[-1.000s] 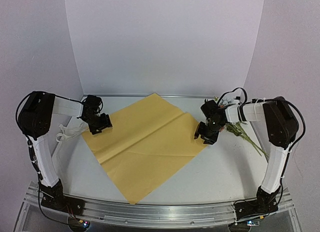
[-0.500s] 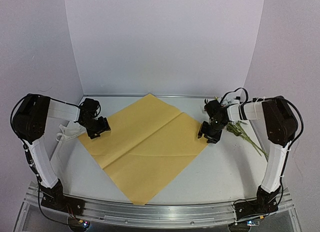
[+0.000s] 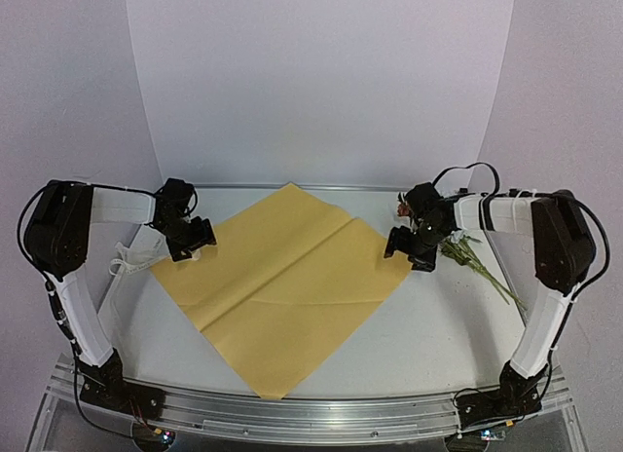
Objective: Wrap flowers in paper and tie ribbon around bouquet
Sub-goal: Adjust the flattened wrapping paper at the center of the board.
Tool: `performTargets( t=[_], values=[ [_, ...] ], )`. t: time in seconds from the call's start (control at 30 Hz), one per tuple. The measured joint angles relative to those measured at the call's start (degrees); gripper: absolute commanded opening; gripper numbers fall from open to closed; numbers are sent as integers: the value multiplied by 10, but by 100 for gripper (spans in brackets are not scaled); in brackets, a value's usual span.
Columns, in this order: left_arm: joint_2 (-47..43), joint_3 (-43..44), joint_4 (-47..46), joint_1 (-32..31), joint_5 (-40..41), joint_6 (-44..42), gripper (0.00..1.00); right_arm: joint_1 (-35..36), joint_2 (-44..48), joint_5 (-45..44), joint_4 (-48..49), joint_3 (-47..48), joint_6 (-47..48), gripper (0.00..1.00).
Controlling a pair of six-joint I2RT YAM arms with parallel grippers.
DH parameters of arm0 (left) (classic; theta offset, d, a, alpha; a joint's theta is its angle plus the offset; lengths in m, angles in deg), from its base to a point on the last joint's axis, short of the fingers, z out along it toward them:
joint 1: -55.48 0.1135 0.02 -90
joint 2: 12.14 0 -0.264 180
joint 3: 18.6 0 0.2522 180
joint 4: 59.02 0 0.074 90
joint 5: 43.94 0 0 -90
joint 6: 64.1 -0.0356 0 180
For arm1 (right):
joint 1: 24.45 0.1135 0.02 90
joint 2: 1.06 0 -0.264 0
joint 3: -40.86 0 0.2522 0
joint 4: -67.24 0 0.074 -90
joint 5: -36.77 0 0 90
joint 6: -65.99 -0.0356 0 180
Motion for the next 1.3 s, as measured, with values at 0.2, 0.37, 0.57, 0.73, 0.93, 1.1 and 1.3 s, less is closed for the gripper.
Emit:
performTargets(
  t=[0.2, 0.37, 0.57, 0.73, 0.93, 1.1, 1.3],
  values=[
    [-25, 21, 4, 0, -28, -9, 92, -19, 74, -55, -17, 16, 60, 98],
    [-49, 25, 3, -1, -74, -14, 99, -86, 99, -91, -22, -4, 97, 98],
    [-78, 25, -4, -1, -118, -15, 100, -163, 90, -103, -33, -13, 100, 98],
    [-90, 27, -7, -1, -137, -19, 100, -207, 59, -86, -31, -11, 86, 98],
    [-90, 27, -6, -1, -145, -19, 100, -236, 3, -41, -27, -5, 56, 98],
    [-90, 32, -6, -1, -145, -23, 100, -237, -4, -7, -13, -13, 30, 98],
    [-90, 40, -6, -1, -147, -29, 100, -237, -3, 28, 7, -56, 1, 98]
  ],
)
